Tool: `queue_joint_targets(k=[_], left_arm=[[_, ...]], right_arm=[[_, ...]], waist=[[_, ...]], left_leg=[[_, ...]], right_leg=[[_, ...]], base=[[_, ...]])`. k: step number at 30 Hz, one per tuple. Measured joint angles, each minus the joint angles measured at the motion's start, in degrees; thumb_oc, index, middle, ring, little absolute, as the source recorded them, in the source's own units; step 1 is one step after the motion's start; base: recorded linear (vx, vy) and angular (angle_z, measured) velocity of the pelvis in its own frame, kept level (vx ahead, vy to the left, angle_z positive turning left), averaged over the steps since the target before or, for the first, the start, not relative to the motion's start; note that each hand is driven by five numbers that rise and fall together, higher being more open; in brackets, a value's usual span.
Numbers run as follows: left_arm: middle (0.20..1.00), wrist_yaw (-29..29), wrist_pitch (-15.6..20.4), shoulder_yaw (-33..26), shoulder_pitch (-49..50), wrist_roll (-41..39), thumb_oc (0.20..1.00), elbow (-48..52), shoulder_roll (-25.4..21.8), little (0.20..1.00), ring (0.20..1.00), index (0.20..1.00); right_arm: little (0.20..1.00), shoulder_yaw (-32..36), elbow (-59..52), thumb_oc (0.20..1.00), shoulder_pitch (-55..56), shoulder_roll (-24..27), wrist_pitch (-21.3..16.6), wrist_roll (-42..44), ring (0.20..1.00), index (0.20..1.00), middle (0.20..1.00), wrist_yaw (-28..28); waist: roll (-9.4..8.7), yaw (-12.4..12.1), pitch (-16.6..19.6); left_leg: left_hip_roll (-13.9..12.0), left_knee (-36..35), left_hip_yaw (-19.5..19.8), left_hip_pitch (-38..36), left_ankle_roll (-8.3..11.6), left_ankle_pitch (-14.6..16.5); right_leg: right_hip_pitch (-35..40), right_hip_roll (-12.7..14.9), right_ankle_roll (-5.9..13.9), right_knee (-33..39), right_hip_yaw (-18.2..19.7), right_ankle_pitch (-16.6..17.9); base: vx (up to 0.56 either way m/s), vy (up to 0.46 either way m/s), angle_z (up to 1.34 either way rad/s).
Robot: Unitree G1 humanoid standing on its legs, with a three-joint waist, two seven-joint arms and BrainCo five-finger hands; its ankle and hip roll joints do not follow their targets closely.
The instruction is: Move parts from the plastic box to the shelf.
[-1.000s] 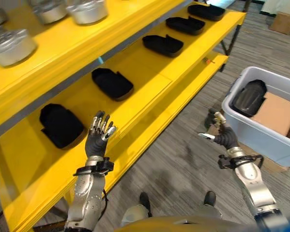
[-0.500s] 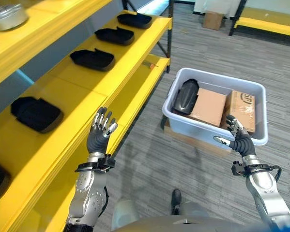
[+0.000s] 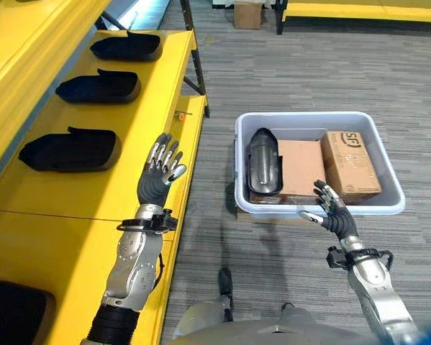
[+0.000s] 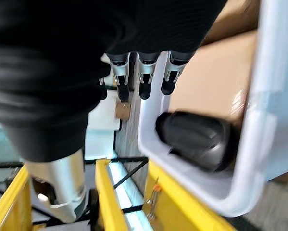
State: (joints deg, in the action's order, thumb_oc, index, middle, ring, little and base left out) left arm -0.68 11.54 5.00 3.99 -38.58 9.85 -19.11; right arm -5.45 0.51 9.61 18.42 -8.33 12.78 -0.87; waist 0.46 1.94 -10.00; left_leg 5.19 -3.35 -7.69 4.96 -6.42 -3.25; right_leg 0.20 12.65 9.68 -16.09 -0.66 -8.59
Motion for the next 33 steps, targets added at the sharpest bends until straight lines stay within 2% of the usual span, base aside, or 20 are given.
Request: queue_joint_targets(k=[2,4,5,7,10,11,12,13,15,16,17,18,19,20,22,23,25,27,31,33], left_arm=[[1.000,-0.6,0.0,0.0,1.2,0.7,1.000,0.0,-1.1,1.000,1.000,1.000],[1.000,-1.3,0.0,-0.3,3.0,1.1,1.000,0.2,-2.0,1.000,1.000,1.000],[1.000,-2.0,-0.1,-0.8,4.2,1.1,1.000,0.2,-2.0,1.000,1.000,1.000],[1.000,-2.2,-0.2,-0.6,4.7,1.1,1.000,0.2,-2.0,1.000,1.000,1.000],[1.000,-2.1,-0.2,-0.7,5.4,1.1,1.000,0.1,-1.9,1.000,1.000,1.000],[1.000,-2.1,-0.1,-1.2,5.6,1.1,1.000,-1.2,-1.1,1.000,1.000,1.000],[1.000,-2.1,-0.2,-1.2,5.4,1.2,1.000,-2.3,-0.9,1.000,1.000,1.000],[1.000,-2.1,-0.4,-1.2,5.5,1.3,1.000,-2.8,-0.7,1.000,1.000,1.000],[1.000,-1.8,-0.6,-1.1,6.6,1.7,1.000,-2.5,0.6,1.000,1.000,1.000],[1.000,-1.7,-0.7,-0.6,7.4,2.0,1.000,-1.9,0.7,1.000,1.000,1.000],[1.000,-1.1,-0.7,-0.6,7.6,2.1,1.000,-1.8,0.8,1.000,1.000,1.000],[1.000,-1.0,-0.8,-0.6,7.8,2.1,1.000,-1.8,1.5,1.000,1.000,1.000],[1.000,-0.5,-1.0,-0.4,9.0,2.1,1.000,-1.6,3.3,1.000,1.000,1.000],[1.000,-0.5,-1.0,-0.4,9.0,2.1,1.000,-1.6,3.3,1.000,1.000,1.000],[1.000,-0.3,-1.1,-0.5,8.9,2.1,1.000,-1.6,3.7,1.000,1.000,1.000],[1.000,0.2,-1.2,-0.5,8.6,2.1,1.000,-1.5,3.6,1.000,1.000,1.000],[1.000,0.3,-1.2,-0.5,8.3,2.0,1.000,-0.9,3.7,1.000,1.000,1.000],[1.000,0.3,-1.2,-0.5,8.5,2.0,1.000,-0.9,3.8,1.000,1.000,1.000],[1.000,0.4,-1.3,-0.6,8.4,1.9,1.000,-0.6,3.7,1.000,1.000,1.000],[1.000,0.5,-1.3,-0.4,8.1,1.5,1.000,-0.5,3.8,1.000,1.000,1.000]], right_arm=[[1.000,-0.2,-0.3,1.000,0.4,0.0,0.0,0.1,1.000,1.000,1.000,-0.2],[1.000,-0.3,-0.8,1.000,1.5,0.1,0.0,0.1,1.000,1.000,1.000,-0.3],[1.000,-0.5,-0.9,1.000,1.7,0.1,0.0,0.1,1.000,1.000,1.000,-0.5],[1.000,-0.5,-1.0,1.000,1.6,0.1,0.1,0.1,1.000,1.000,1.000,-0.6],[1.000,-0.6,-0.9,1.000,1.6,0.1,0.4,0.1,1.000,1.000,1.000,-0.8],[1.000,-0.7,-0.8,1.000,0.7,0.3,0.5,0.1,1.000,1.000,1.000,-0.9],[1.000,-0.7,-0.8,1.000,0.6,0.3,0.5,0.1,1.000,1.000,1.000,-0.9],[1.000,-0.8,-0.7,1.000,1.1,0.4,0.6,0.1,1.000,1.000,1.000,-0.9],[1.000,-0.8,-0.7,1.000,2.8,0.6,0.6,0.0,1.000,1.000,1.000,-1.1],[1.000,-0.8,-0.7,1.000,4.0,0.3,0.6,-0.1,1.000,1.000,1.000,-1.2],[1.000,-0.8,-0.5,1.000,4.1,0.3,0.6,-0.1,1.000,1.000,1.000,-1.2],[1.000,-0.8,0.3,1.000,3.4,0.6,0.6,-0.1,1.000,1.000,1.000,-1.2],[1.000,-0.5,0.7,1.000,3.2,1.6,0.9,-0.1,1.000,1.000,1.000,-1.2],[1.000,-0.5,0.7,1.000,3.2,1.6,0.9,-0.1,1.000,1.000,1.000,-1.2],[1.000,0.5,0.1,1.000,1.6,3.1,0.8,0.0,1.000,1.000,1.000,-1.3],[1.000,0.4,0.0,1.000,0.3,5.1,0.8,0.0,1.000,1.000,1.000,-1.3],[1.000,0.9,-0.5,1.000,0.7,5.7,0.8,0.2,1.000,1.000,1.000,-1.3],[1.000,0.4,-0.4,1.000,1.4,6.3,0.8,1.3,1.000,1.000,1.000,-1.4],[1.000,0.5,-0.9,1.000,2.5,6.3,0.9,1.6,1.000,1.000,1.000,-2.2],[1.000,0.5,-0.9,1.000,2.1,6.4,0.9,1.6,1.000,1.000,1.000,-2.3]], waist=[[0.72,1.1,-0.1],[0.50,0.8,0.1],[0.97,0.5,-0.1],[1.71,0.8,-0.4],[1.56,1.7,-0.4],[1.33,1.7,-0.3],[1.18,2.0,-0.5],[0.63,2.3,-0.6],[-0.33,2.2,0.0],[-1.35,2.5,0.7],[-1.97,2.3,1.6],[-1.31,2.7,1.4],[0.66,2.5,2.0],[0.66,2.5,2.0],[1.23,1.9,2.4],[2.22,2.2,2.9],[2.23,2.5,3.0],[2.68,2.7,3.0],[0.78,1.9,2.0],[-0.89,1.2,0.9]], left_leg=[[0.6,0.4,1.7,-2.1,-1.45,1.1],[1.0,0.1,1.1,-3.5,-2.07,2.1],[1.0,-0.8,0.3,-4.4,-2.01,2.2],[1.0,-1.6,0.0,-5.3,-1.72,2.4],[0.9,-1.6,-0.8,-6.9,-0.14,3.7],[0.8,-1.6,-1.5,-7.0,0.77,5.0],[0.8,-1.6,-1.3,-7.5,0.60,5.0],[0.8,-1.7,-1.2,-8.5,1.10,5.6],[0.7,-1.9,-0.6,-11.1,2.56,6.7],[0.7,-1.9,0.4,-12.3,3.28,7.2],[0.2,-1.9,1.4,-12.7,4.26,7.8],[-1.1,-1.9,2.4,-13.3,5.02,8.2],[-4.5,-1.3,2.7,-14.0,6.65,8.3],[-4.5,-1.3,2.7,-14.0,6.65,8.3],[-7.6,2.7,2.1,-12.7,7.49,8.1],[-9.6,2.6,2.7,-12.4,8.55,7.5],[-11.3,3.5,3.2,-11.9,10.09,6.6],[-12.5,4.5,4.1,-11.3,11.31,5.7],[-12.0,14.3,6.8,-6.4,12.35,5.6],[-11.8,22.6,9.8,-1.4,13.40,6.0]], right_leg=[[-8.8,1.1,0.20,-19.6,-0.3,1.2],[-12.9,2.1,-0.31,-21.6,-1.6,0.6],[-15.8,3.7,-0.87,-19.8,-5.9,0.3],[-17.8,4.0,-0.81,-12.3,-9.6,0.5],[-18.2,3.2,0.49,2.0,-9.6,5.7],[-18.6,2.7,2.80,13.1,-8.8,10.4],[-18.3,2.6,2.51,17.8,-8.5,12.8],[-18.1,2.7,2.55,19.3,-8.8,14.8],[-14.8,2.5,2.64,19.6,-10.4,15.3],[-11.6,2.5,1.81,19.6,-10.8,16.3],[-10.3,2.0,-0.14,20.4,-10.7,19.7],[-9.5,1.1,-0.95,19.8,-11.8,20.9],[-7.9,-2.3,-4.13,20.0,-13.5,19.9],[-7.9,-2.3,-4.13,20.0,-13.5,19.9],[-6.1,-5.2,-6.61,21.2,-14.4,18.4],[-5.9,-7.1,-7.26,21.2,-15.1,16.6],[-5.7,-8.7,-8.33,21.3,-15.9,16.3],[-5.5,-9.9,-8.98,21.1,-16.1,14.5],[-5.1,-9.9,-9.54,21.3,-15.8,13.9],[-4.8,-9.3,-12.35,21.3,-15.7,13.1]], base=[[0.11,0.203,0.34],[0.15,0.130,0.05],[0.16,0.045,-0.30],[0.15,0.000,-0.20],[0.27,-0.109,-0.17],[0.22,-0.104,-0.27],[0.29,-0.169,-0.20],[0.24,-0.147,0.09],[0.25,-0.164,0.21],[0.17,-0.127,0.41],[0.30,-0.257,0.52],[0.25,-0.268,0.44],[0.25,-0.269,0.31],[0.16,-0.207,0.10],[0.17,-0.237,0.00],[0.16,-0.225,0.11],[0.12,-0.169,0.10],[0.13,-0.259,0.10],[0.01,-0.088,0.06],[0.07,0.033,0.11]])
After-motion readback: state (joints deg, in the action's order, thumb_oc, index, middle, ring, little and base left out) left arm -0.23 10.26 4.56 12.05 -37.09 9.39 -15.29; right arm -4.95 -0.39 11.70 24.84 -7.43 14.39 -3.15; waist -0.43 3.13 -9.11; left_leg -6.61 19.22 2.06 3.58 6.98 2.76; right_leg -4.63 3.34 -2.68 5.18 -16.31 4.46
